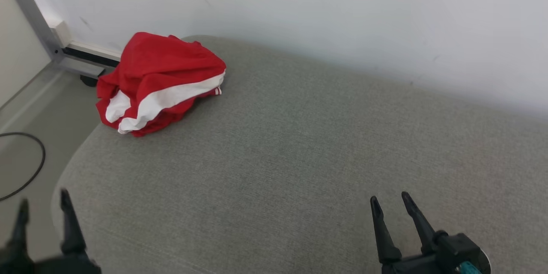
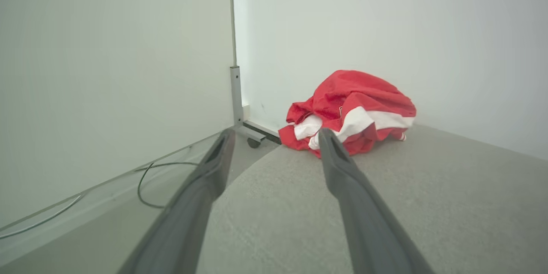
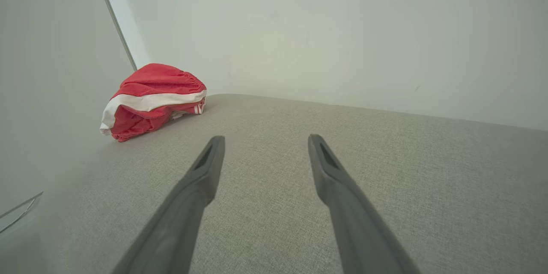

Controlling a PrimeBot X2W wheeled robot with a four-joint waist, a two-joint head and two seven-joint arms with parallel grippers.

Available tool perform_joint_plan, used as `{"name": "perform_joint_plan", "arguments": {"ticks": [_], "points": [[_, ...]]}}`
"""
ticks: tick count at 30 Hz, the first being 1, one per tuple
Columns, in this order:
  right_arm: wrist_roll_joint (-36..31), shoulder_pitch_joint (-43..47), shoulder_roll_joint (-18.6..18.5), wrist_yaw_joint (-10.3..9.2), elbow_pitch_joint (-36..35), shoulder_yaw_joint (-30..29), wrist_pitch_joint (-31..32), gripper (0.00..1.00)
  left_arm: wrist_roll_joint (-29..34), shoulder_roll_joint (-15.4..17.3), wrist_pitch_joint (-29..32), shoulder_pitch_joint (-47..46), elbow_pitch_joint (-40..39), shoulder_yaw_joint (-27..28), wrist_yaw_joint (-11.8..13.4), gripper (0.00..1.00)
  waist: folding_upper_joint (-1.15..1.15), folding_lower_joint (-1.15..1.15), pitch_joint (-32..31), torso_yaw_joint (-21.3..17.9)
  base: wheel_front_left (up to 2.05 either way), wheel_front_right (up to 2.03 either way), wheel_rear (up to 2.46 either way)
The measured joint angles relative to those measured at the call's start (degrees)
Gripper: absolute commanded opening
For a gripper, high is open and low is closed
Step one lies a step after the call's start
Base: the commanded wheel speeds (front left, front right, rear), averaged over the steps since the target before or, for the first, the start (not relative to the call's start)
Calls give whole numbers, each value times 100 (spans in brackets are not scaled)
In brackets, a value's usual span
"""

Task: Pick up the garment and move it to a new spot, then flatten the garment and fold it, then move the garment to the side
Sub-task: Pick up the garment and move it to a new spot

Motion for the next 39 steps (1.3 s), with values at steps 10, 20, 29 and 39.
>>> {"name": "perform_joint_plan", "arguments": {"ticks": [10,20,29,39], "points": [[-107,-581,2,0,-67,96,0,100,-202,651,0,-1666,265,314,-99,100,0,1,465,-593,0,0,0],[-57,-1102,-2,0,-154,108,0,100,-829,1831,0,-3102,1423,-247,-132,100,2,1,1305,-1503,0,0,0],[92,-1251,-8,0,-302,169,0,100,-1515,2860,580,-4154,2919,-536,-132,100,2,1,1843,-2365,0,0,0],[120,-1333,-9,0,-344,151,0,100,-1656,3612,1771,-4476,4279,-731,-132,100,1,1,2240,-3017,0,0,0]]}}
